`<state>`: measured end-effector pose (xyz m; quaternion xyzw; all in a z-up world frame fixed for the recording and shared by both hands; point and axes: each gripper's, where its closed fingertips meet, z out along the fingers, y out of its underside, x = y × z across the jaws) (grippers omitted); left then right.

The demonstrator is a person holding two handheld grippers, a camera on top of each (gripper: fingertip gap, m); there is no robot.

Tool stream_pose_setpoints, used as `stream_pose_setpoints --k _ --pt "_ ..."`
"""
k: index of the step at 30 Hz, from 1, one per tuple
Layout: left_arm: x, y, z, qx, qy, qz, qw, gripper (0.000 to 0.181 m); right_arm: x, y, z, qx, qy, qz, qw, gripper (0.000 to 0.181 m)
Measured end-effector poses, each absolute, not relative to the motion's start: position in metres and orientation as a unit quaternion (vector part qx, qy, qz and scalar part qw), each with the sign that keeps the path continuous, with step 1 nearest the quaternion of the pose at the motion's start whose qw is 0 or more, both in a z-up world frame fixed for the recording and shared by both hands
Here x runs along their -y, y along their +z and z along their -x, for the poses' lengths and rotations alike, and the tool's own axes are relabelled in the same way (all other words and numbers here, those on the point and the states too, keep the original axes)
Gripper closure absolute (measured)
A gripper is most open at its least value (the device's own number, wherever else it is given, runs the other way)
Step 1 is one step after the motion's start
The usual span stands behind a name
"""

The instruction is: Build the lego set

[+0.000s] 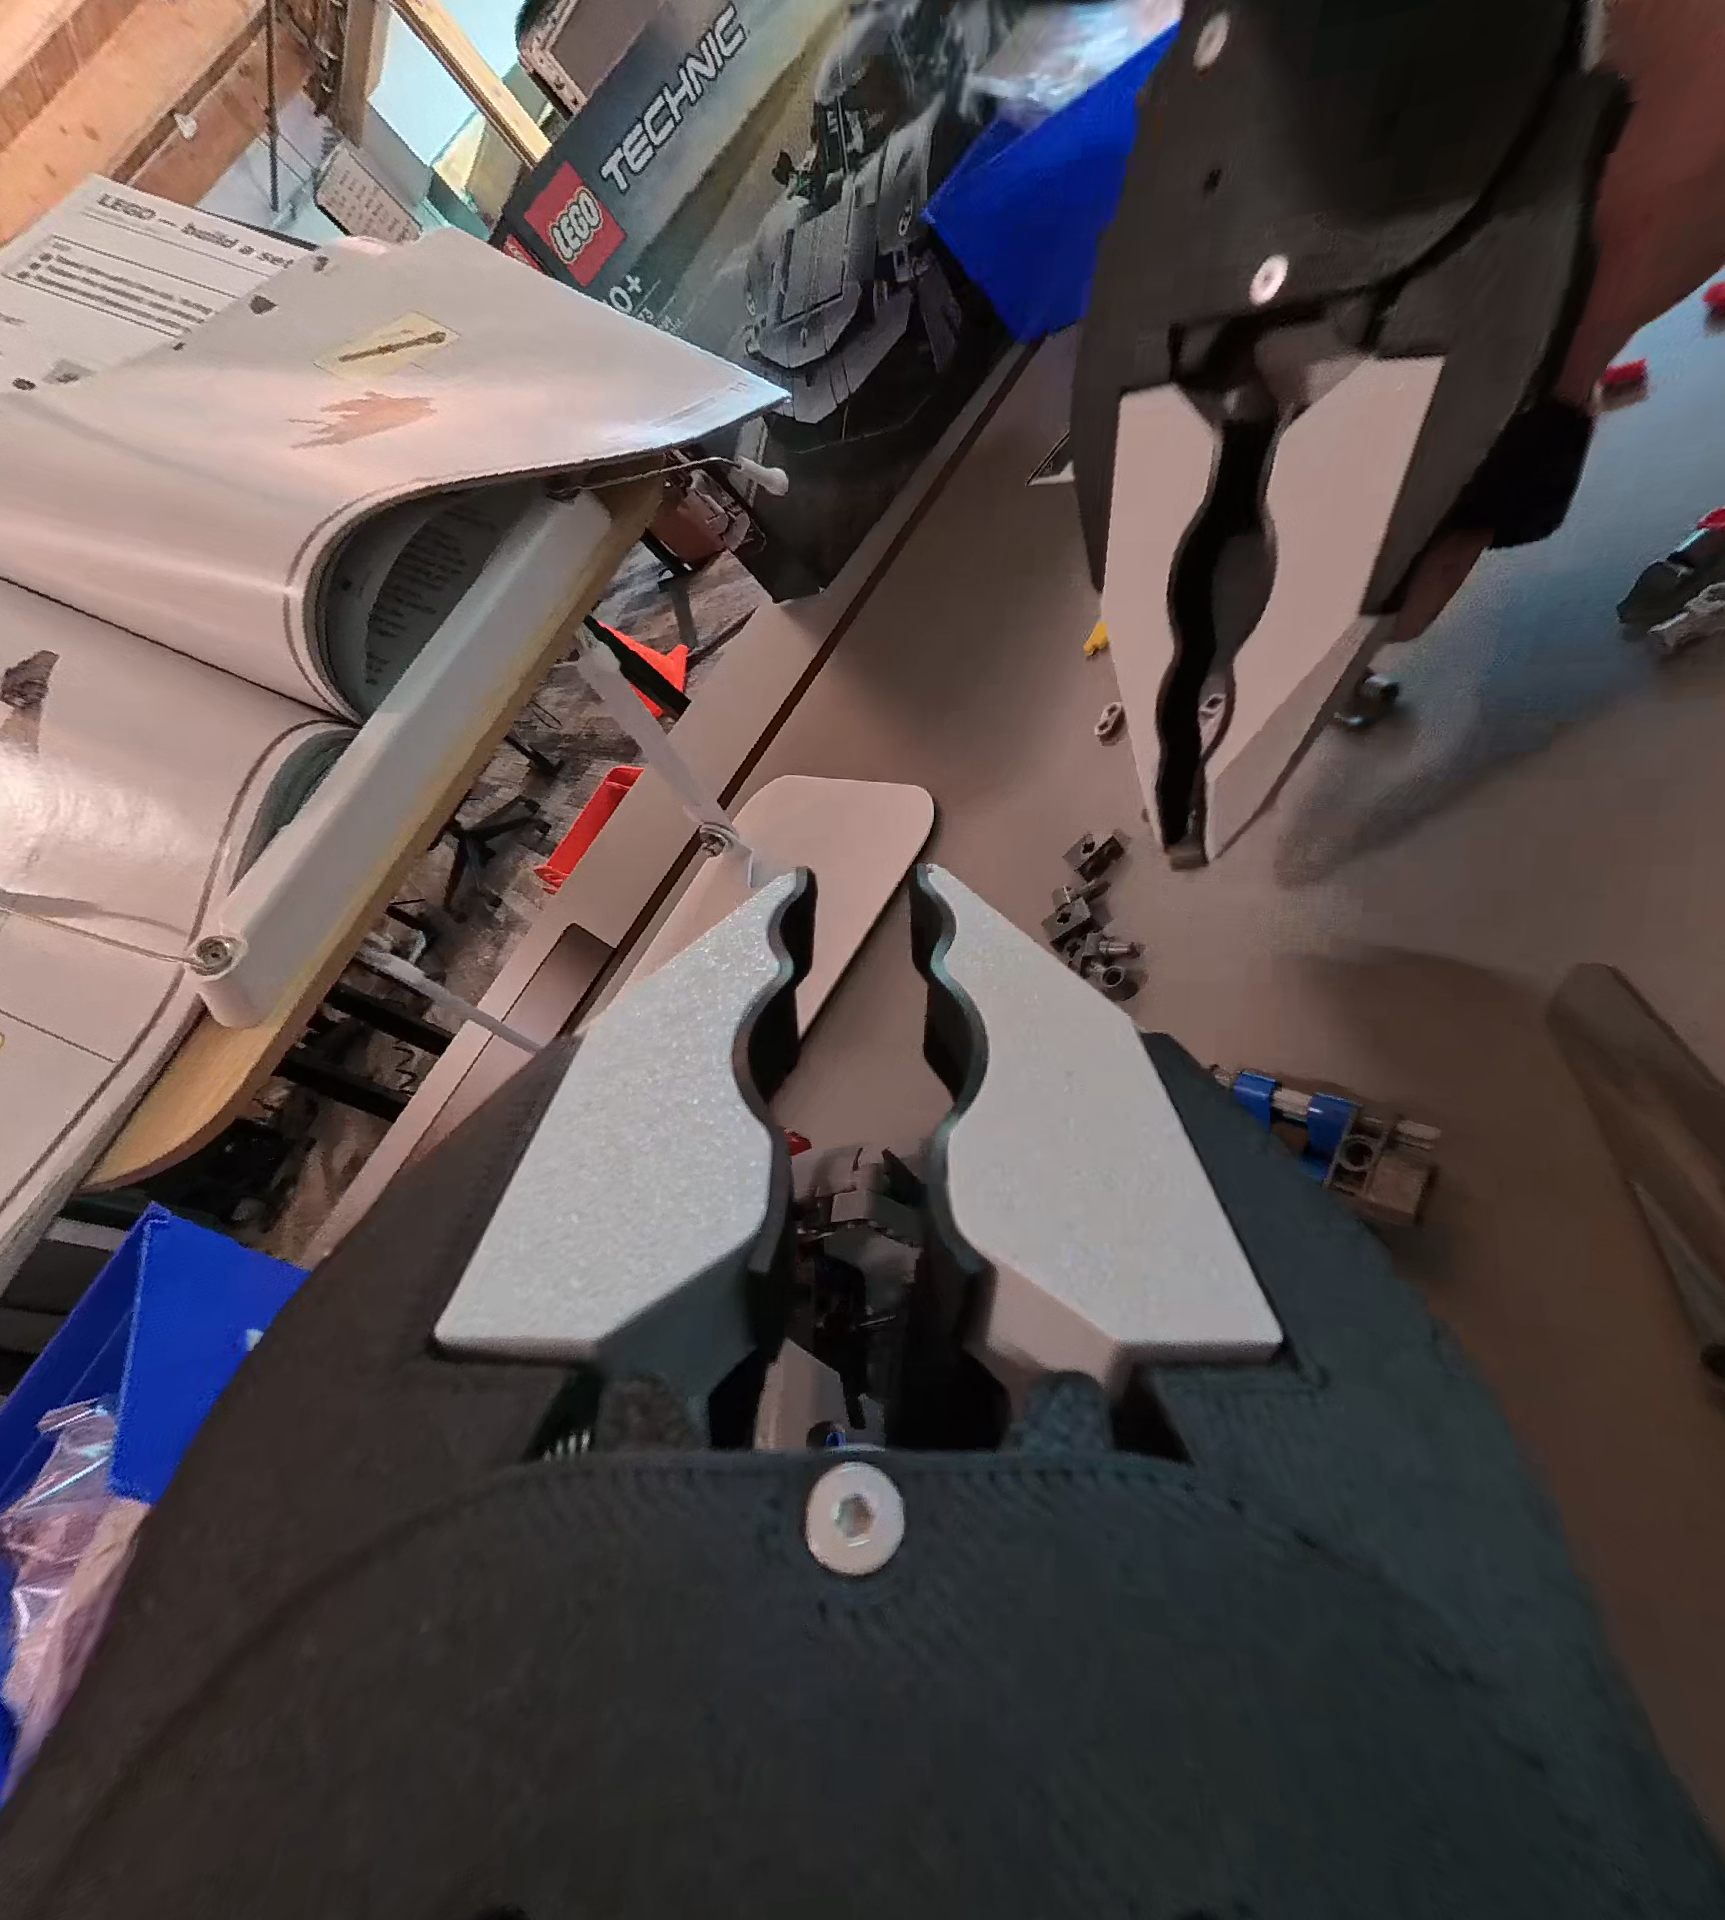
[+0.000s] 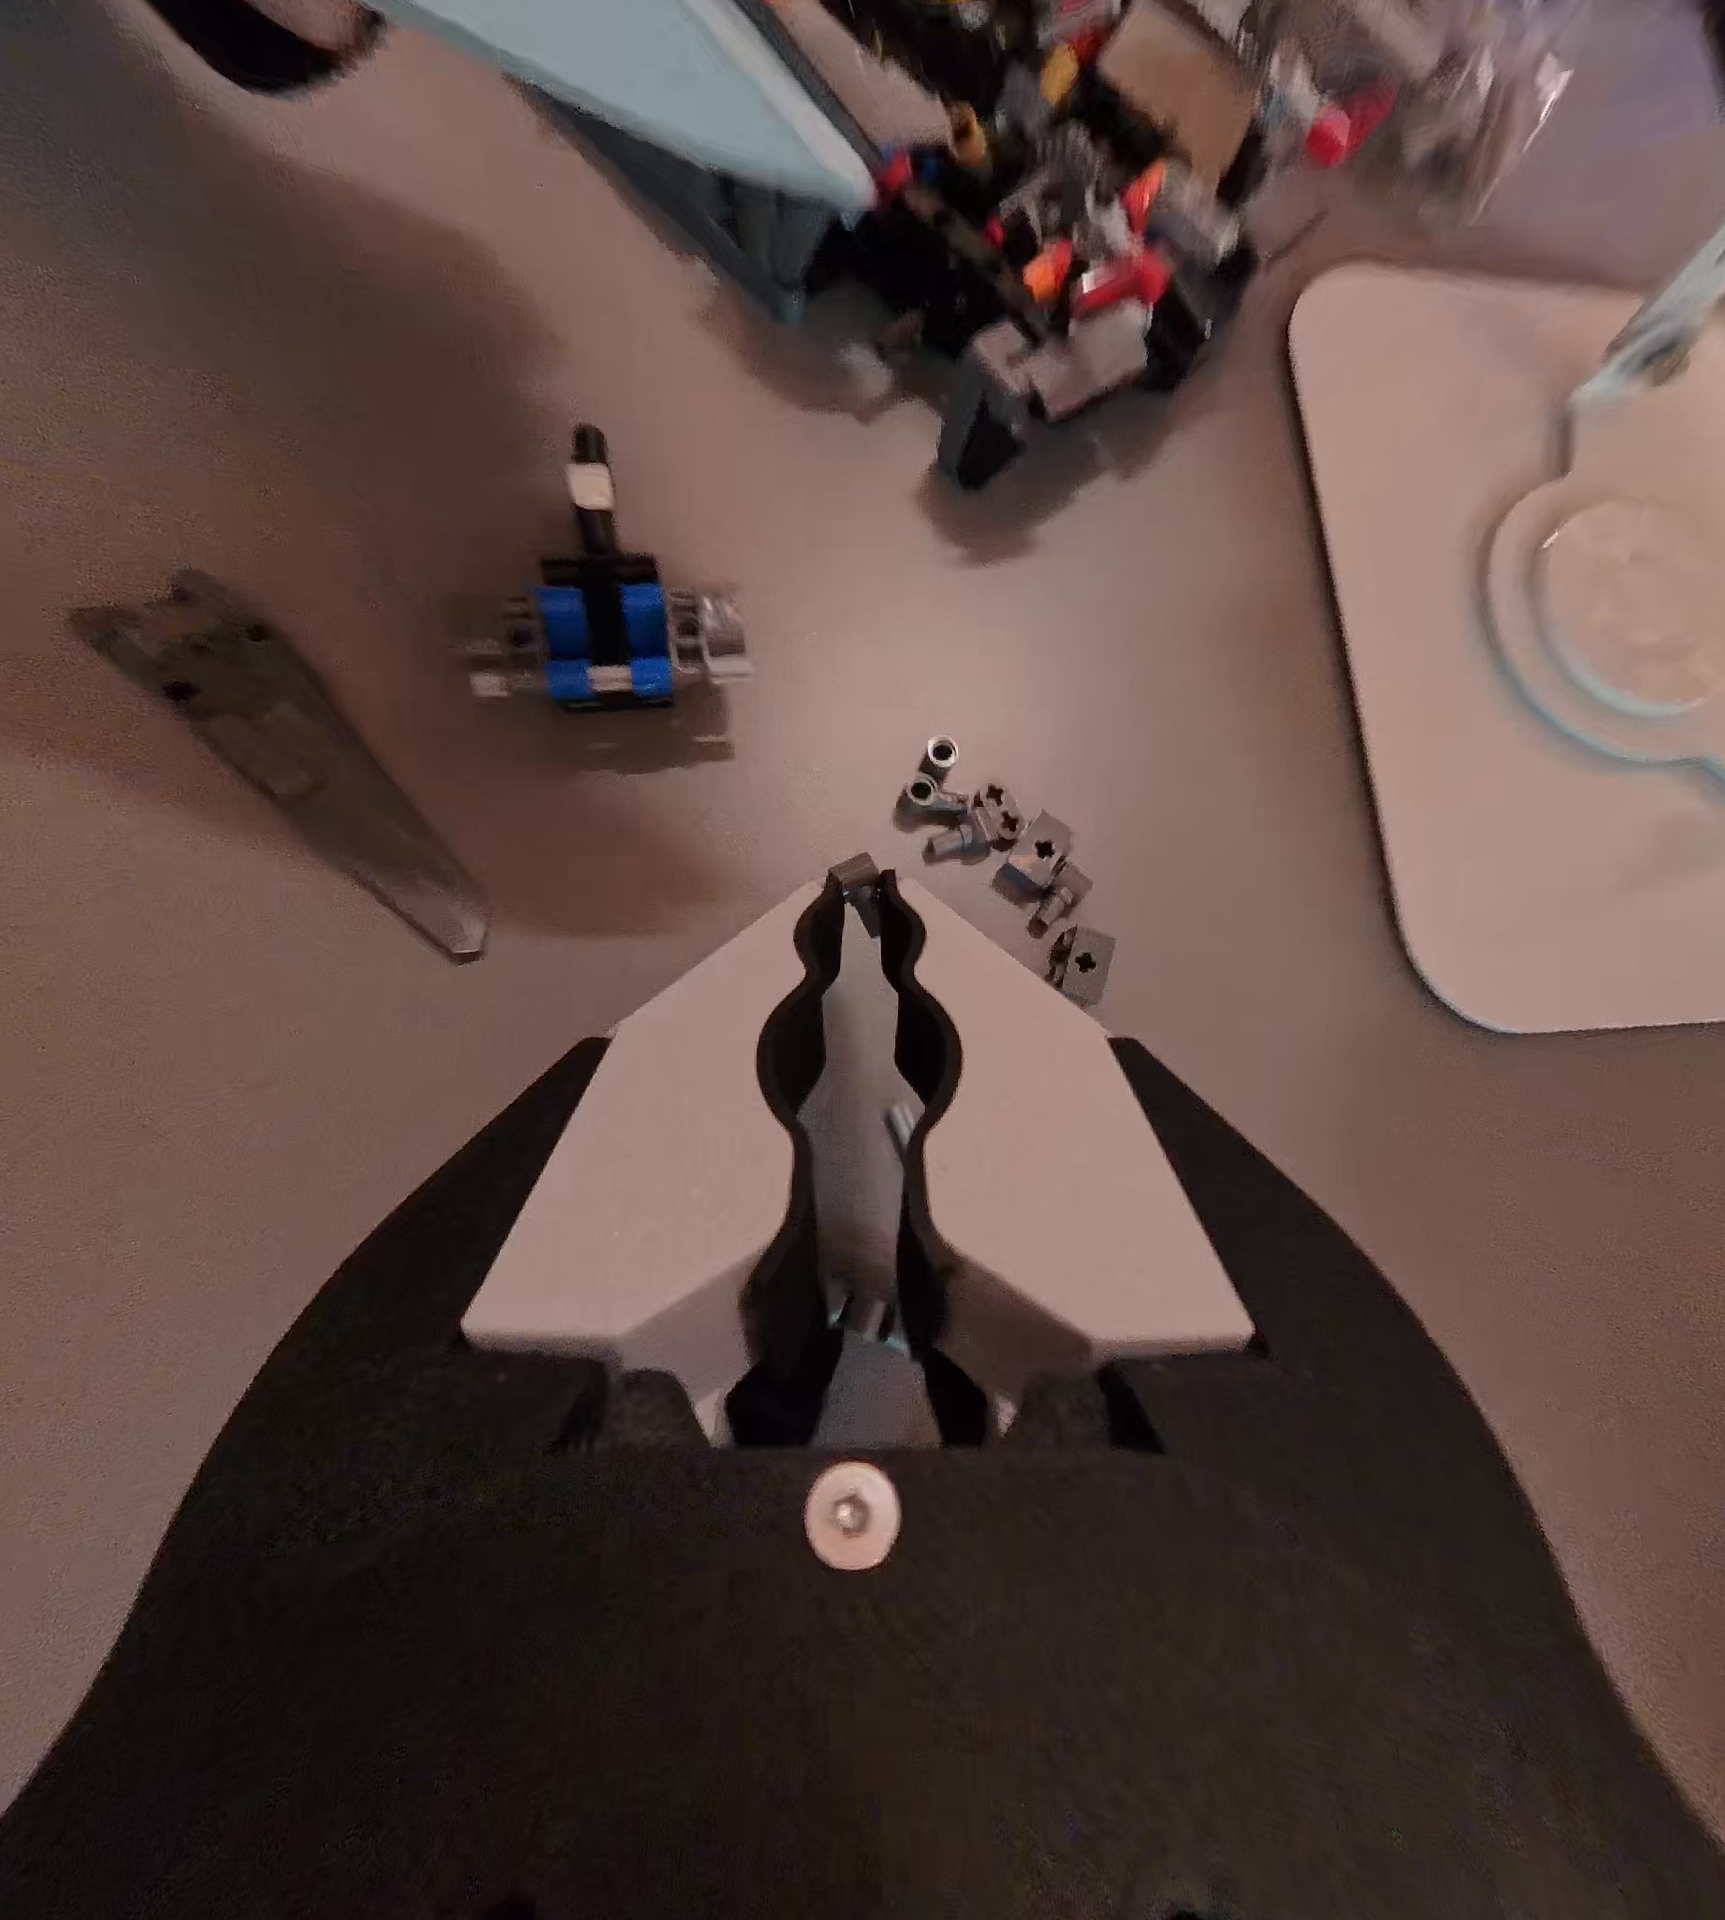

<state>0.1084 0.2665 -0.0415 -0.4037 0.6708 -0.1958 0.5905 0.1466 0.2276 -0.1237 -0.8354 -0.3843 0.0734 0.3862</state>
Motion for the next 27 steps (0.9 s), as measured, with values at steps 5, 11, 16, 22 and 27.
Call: stream_pose_setpoints --k 5,11,16,22,27 --pt "-0.255 -0.041 -0.109 -0.660 -0.291 0.436 0.538 0.163 -0.217 -0.084 -0.138 0.449 -0.069 0.769 0.449 0.177" --pt "-0.256 -0.041 -0.107 -0.649 -0.354 0.468 0.484 0.161 -0.199 -0.081 -0.112 0.515 -0.104 0.728 0.439 0.177" --pt "-0.259 -0.041 -0.106 -0.650 -0.346 0.469 0.487 0.162 -0.156 -0.098 -0.087 0.557 0.020 0.733 0.389 0.177" --pt "-0.255 -0.050 -0.111 -0.665 -0.328 0.463 0.486 0.162 -0.104 -0.134 -0.069 0.595 0.122 0.733 0.305 0.177" --pt "-0.255 -0.056 -0.113 -0.672 -0.322 0.459 0.485 0.163 -0.092 -0.152 -0.066 0.608 0.151 0.731 0.270 0.177"
